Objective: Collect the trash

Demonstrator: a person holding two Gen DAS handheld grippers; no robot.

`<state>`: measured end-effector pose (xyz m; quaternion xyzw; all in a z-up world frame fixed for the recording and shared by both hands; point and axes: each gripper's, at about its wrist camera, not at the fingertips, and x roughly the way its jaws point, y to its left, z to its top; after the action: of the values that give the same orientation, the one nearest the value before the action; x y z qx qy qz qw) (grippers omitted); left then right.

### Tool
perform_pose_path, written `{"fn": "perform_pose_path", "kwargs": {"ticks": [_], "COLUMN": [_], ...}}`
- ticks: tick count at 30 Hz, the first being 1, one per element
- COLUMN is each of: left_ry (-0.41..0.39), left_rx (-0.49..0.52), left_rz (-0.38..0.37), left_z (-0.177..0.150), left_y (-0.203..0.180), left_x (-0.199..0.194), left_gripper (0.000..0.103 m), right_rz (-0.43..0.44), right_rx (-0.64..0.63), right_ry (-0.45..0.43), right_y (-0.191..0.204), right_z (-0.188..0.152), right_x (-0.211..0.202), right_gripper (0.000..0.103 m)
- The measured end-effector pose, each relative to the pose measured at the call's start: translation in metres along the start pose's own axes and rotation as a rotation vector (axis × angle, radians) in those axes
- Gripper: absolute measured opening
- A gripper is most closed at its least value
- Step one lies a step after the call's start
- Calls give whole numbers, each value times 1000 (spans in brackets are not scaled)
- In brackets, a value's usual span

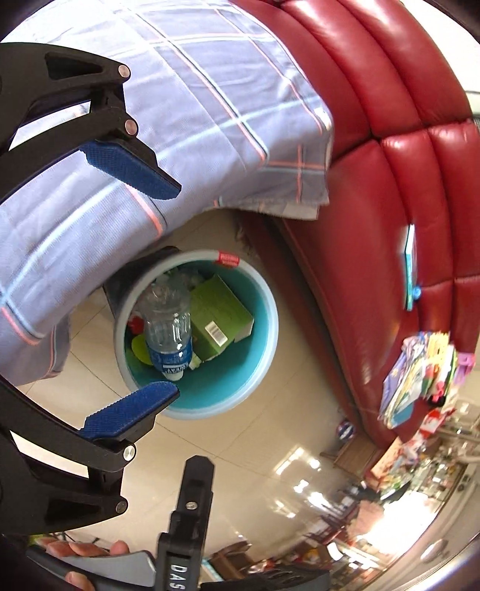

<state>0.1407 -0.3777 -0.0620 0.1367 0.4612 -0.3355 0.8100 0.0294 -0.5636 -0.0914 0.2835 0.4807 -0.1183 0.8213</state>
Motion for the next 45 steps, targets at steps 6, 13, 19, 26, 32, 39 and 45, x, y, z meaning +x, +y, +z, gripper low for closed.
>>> {"fn": "perform_pose_path", "kwargs": {"ticks": [6,13,19,26,32,39,45], "left_ry": [-70,-130,-128,-99,-94,-109,-100], "left_rx": [-38,-109,-141,-190,-205,-199,-194], "left_rz": [40,90,117,133,149,153,154], "left_z": [-21,-57,-87,-117,-129,-130,-132], "left_y": [23,33,38,45,45,40,36], "left_x": [-51,-106,-125,-130,-134,-135,-132], "left_gripper": [99,99,99,99,99,99,99], "right_rz": [-54,-129,-162,-155,-166,-191,-190], "right_rx": [-172,-315,-393,-435,-443,-456,-466], "right_ry": [-27,-57,-56,-75,-64,-74,-64], "right_y": [37,70,86,88,84,83,87], "right_z": [-27,-63,-99,-131,-147,-149,-149], "right_x": [-26,-53,-59,-69,-67,-68,-63], "right_gripper": [96,96,96,96,96,96,96]}}
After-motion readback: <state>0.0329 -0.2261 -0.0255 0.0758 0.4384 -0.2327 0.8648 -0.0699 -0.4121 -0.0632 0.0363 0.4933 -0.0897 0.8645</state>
